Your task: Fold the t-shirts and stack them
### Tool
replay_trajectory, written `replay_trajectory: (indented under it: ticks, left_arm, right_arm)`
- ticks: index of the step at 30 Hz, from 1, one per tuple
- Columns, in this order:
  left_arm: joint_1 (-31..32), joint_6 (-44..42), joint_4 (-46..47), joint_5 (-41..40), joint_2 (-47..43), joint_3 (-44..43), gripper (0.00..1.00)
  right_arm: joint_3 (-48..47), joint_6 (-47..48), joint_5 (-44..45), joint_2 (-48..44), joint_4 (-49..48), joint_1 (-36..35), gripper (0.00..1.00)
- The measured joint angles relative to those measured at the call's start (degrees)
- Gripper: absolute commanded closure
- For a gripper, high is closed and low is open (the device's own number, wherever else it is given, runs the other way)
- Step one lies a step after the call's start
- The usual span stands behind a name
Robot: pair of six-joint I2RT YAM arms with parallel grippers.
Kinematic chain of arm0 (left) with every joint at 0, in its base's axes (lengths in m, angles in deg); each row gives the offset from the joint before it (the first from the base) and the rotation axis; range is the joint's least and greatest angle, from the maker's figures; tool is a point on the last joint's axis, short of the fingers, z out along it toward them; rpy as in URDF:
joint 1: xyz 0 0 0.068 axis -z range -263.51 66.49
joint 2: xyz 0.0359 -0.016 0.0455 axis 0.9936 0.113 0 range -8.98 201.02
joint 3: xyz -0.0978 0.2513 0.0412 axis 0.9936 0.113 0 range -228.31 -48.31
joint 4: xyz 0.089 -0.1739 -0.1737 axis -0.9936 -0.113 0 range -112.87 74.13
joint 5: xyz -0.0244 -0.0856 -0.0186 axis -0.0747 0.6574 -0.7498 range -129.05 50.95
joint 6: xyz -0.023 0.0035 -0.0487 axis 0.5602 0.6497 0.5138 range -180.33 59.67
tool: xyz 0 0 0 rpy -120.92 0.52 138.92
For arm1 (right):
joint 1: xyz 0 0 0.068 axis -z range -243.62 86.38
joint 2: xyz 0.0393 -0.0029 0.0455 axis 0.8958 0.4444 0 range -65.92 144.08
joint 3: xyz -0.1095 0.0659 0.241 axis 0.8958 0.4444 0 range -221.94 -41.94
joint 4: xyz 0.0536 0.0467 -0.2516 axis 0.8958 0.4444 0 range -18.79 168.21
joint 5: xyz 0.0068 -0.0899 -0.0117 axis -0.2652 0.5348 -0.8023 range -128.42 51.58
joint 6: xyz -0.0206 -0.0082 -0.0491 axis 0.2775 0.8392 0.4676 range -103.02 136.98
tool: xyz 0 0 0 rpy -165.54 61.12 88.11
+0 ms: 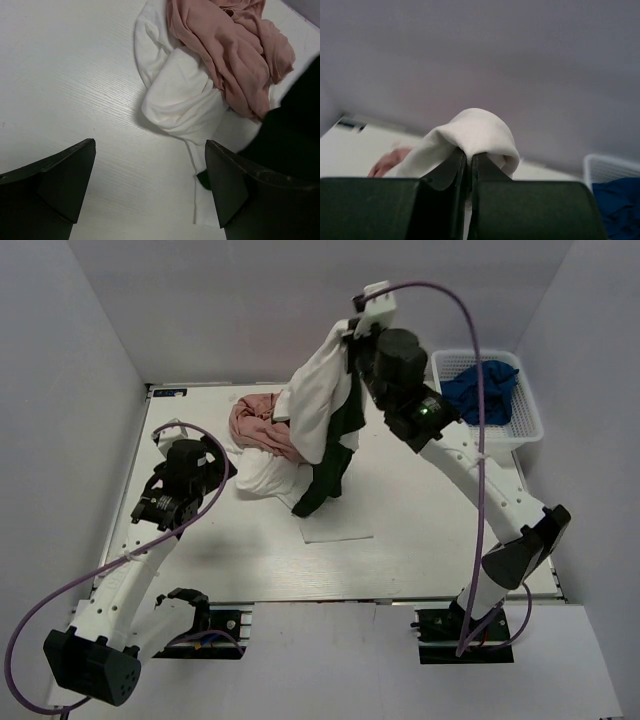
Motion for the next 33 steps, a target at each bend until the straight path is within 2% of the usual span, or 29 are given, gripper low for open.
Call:
replay_trajectory:
  ticks: [4, 11, 17, 22, 26, 30, 31, 33]
  left_arm:
    - [0.00, 0.00, -0.83, -0.37, 0.11, -0.61, 0.00]
    - [-0.07, 0.00, -1.18, -0.39, 0.63, -2.36, 0.00]
    - [-0.07, -0.04, -1.14, -1.25, 1.90, -3.26, 0.00]
    - [-0.07, -0.07, -1.05, -1.90, 4.20, -4.37, 0.00]
    - [-0.07, -0.07, -0.98, -2.49, 5.16, -4.50, 0.00]
    - [-0.07, -0.07, -0.52, -2.78, 6.01, -4.50, 0.00]
    - [-0.07, -0.07, -0.26, -2.80, 6.23, -4.52, 0.00]
    - [-0.07, -0.07, 0.31, -2.73, 6.82, -4.52, 0.00]
  right_arm:
    - [-8.94, 3.78, 5.64, 1.60, -1.46, 5.64, 1.00]
    - [-17.09, 9.49, 10.01, 6.19, -2.91, 19.10, 1.00]
    - [-21.94, 13.53, 10.32, 10.47, -7.69, 28.70, 1.00]
    - [-24.52, 15.69, 8.85, 14.08, -15.82, 36.13, 1.00]
    - [-23.32, 15.39, 6.16, 16.31, -19.65, 40.59, 1.00]
    - [-11.21, 12.04, 2.78, 14.67, -21.59, 42.95, 1.00]
    - [-5.01, 10.58, 1.49, 13.22, -22.16, 43.28, 0.95]
    - [5.09, 7.30, -0.48, 11.39, -21.14, 43.69, 0.53]
